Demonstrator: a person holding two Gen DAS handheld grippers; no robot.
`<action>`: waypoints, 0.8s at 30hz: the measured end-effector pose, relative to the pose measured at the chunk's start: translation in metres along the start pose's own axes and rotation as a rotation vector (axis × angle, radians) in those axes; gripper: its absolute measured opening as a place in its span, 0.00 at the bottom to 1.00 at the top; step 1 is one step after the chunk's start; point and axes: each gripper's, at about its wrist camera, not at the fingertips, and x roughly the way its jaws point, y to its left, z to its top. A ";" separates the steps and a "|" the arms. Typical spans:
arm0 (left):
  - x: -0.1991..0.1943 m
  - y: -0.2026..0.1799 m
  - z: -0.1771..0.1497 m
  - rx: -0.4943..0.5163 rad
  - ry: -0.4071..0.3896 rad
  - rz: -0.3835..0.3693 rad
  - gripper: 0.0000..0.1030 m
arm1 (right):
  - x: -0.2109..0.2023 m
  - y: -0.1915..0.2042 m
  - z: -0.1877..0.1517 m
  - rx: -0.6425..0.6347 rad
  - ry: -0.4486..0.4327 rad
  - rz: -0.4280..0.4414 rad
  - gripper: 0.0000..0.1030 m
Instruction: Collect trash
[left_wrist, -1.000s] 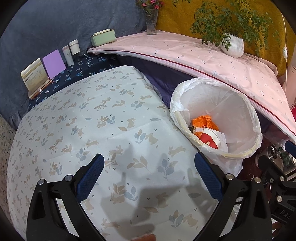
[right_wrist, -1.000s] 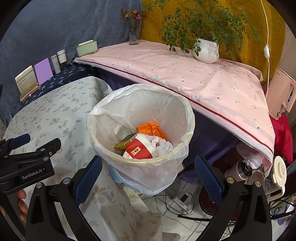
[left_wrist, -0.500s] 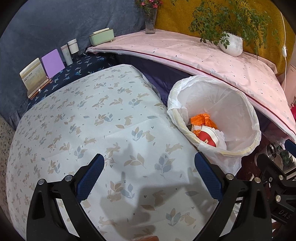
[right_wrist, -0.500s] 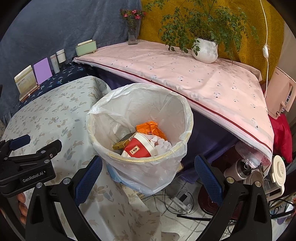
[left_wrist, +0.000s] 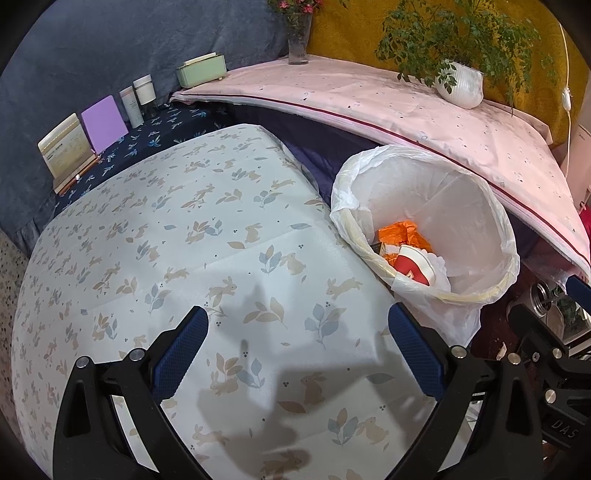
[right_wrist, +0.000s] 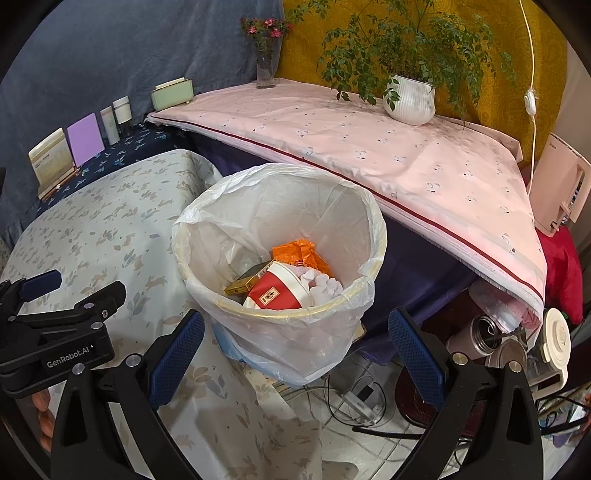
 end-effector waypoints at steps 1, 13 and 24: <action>0.000 0.000 0.000 0.002 -0.001 0.000 0.91 | 0.000 0.000 -0.001 0.000 0.000 0.000 0.93; 0.001 -0.002 -0.001 0.009 0.005 0.002 0.91 | 0.001 0.002 -0.003 -0.003 0.003 -0.005 0.93; 0.000 -0.002 -0.001 0.013 0.000 -0.005 0.91 | 0.002 0.002 -0.004 -0.002 0.005 -0.005 0.93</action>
